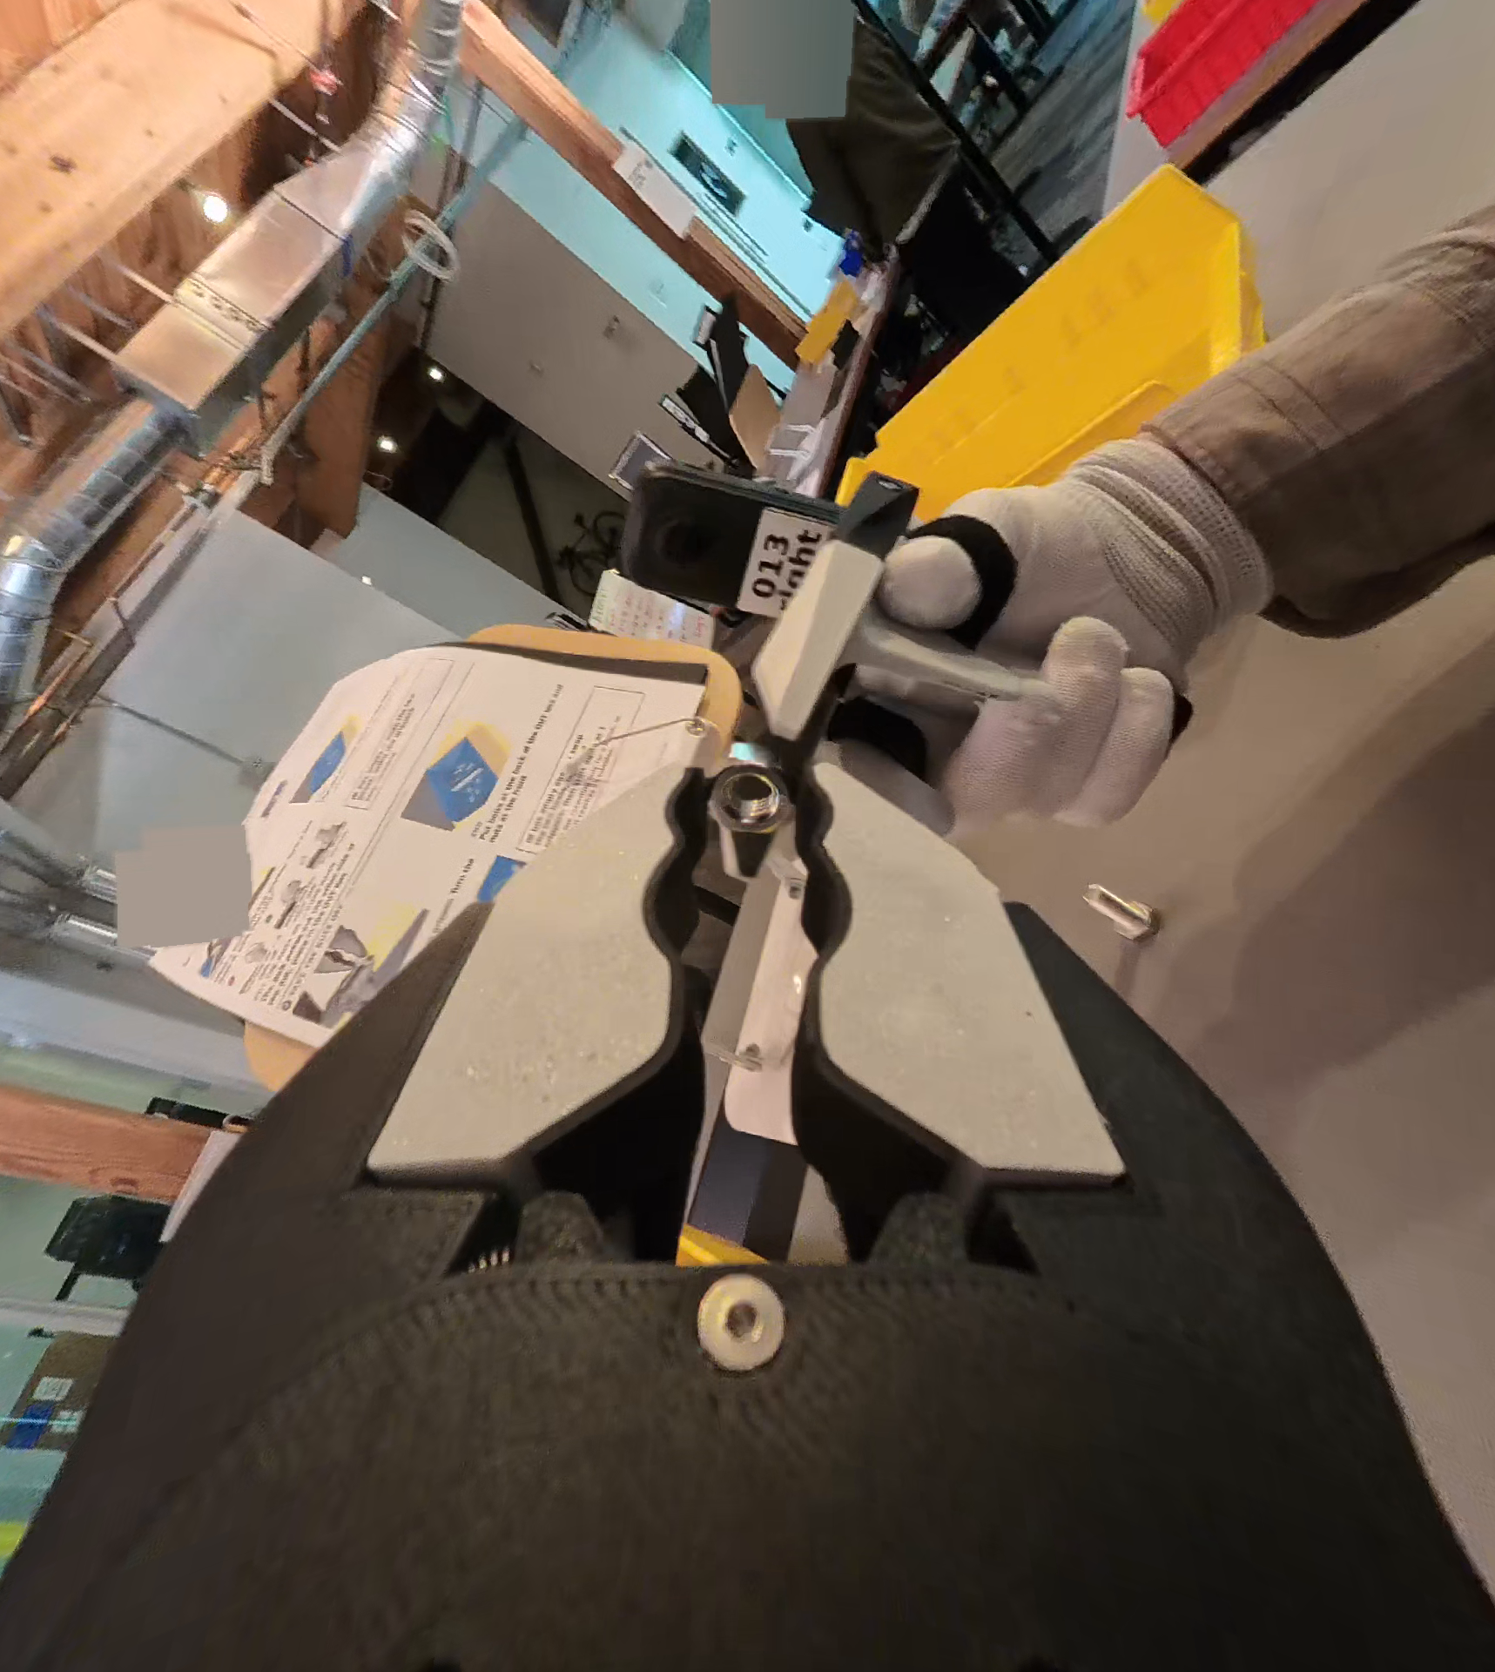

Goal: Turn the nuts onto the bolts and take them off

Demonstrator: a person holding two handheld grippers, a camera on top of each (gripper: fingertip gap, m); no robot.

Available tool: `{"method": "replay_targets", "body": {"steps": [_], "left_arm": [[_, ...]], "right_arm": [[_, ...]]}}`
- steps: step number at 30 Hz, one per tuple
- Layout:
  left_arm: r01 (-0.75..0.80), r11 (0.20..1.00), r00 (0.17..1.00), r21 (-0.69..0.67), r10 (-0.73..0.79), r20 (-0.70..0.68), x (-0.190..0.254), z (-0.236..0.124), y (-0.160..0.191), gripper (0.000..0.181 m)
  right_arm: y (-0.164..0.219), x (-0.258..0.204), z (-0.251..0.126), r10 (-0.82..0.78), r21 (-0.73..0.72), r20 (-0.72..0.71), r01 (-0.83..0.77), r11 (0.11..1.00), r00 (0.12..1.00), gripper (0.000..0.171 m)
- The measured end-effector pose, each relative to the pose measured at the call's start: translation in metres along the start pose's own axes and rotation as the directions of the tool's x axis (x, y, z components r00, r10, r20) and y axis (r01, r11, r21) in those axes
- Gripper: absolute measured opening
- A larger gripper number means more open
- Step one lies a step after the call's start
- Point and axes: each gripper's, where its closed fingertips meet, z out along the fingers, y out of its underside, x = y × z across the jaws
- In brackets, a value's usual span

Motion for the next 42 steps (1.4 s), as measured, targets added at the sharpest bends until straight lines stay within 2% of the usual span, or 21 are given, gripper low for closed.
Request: {"method": "replay_targets", "body": {"steps": [2, 5, 10, 14, 16, 17, 19, 22, 25, 27, 29, 34, 42], "left_arm": [[-0.035, 0.999, 0.999, -0.004, 0.035, 0.008, 0.001, 0.002, -0.001, 0.019], [-0.049, 0.999, 0.999, -0.008, 0.050, 0.011, 0.001, 0.004, -0.001, 0.019], [-0.036, 0.999, 0.999, 0.000, 0.036, 0.000, 0.001, 0.003, 0.000, 0.019], [0.039, 0.999, 0.998, -0.017, -0.038, 0.056, -0.011, 0.001, 0.001, 0.031], [0.130, 0.990, 0.991, -0.054, -0.128, 0.036, -0.012, 0.003, 0.009, 0.040], [0.152, 0.985, 0.988, -0.077, -0.150, 0.036, -0.010, 0.005, 0.015, 0.044], [0.212, 0.967, 0.977, -0.143, -0.212, 0.015, 0.000, 0.013, 0.029, 0.043], [0.326, 0.923, 0.937, -0.204, -0.344, -0.064, 0.033, 0.036, 0.043, 0.043], [0.362, 0.883, 0.894, -0.298, -0.420, -0.156, 0.075, 0.064, 0.061, 0.045], [0.375, 0.853, 0.851, -0.362, -0.472, -0.231, 0.102, 0.079, 0.074, 0.046], [0.385, 0.848, 0.838, -0.365, -0.486, -0.246, 0.111, 0.094, 0.084, 0.045], [0.446, 0.808, 0.776, -0.386, -0.564, -0.282, 0.128, 0.109, 0.109, 0.042], [0.454, 0.785, 0.743, -0.421, -0.595, -0.307, 0.150, 0.112, 0.130, 0.042]], "right_arm": [[0.001, 0.001, 0.001, 0.019, -0.010, -0.002, -0.020, 1.000, 1.000, 0.029], [0.000, -0.004, 0.000, 0.008, 0.002, 0.027, -0.008, 1.000, 1.000, 0.016], [0.000, -0.002, 0.002, -0.041, -0.017, -0.004, 0.041, 0.999, 0.999, 0.016], [-0.005, 0.000, -0.008, -0.100, -0.076, -0.084, 0.094, 0.993, 0.991, 0.016], [-0.003, 0.010, -0.030, -0.178, -0.196, -0.211, 0.137, 0.971, 0.961, 0.015], [0.004, 0.023, -0.049, -0.253, -0.314, -0.311, 0.153, 0.937, 0.916, 0.016], [0.022, 0.045, -0.098, -0.394, -0.552, -0.466, 0.088, 0.829, 0.792, 0.016], [0.054, 0.055, -0.167, -0.525, -0.769, -0.529, -0.115, 0.629, 0.666, 0.016], [0.087, 0.061, -0.214, -0.556, -0.827, -0.552, -0.323, 0.461, 0.621, 0.016], [0.109, 0.067, -0.233, -0.550, -0.834, -0.552, -0.409, 0.371, 0.627, 0.016], [0.128, 0.073, -0.245, -0.551, -0.840, -0.538, -0.461, 0.287, 0.638, 0.016], [0.157, 0.082, -0.247, -0.521, -0.858, -0.499, -0.478, 0.186, 0.693, 0.016], [0.162, 0.084, -0.235, -0.498, -0.859, -0.503, -0.471, 0.200, 0.706, 0.016]]}}
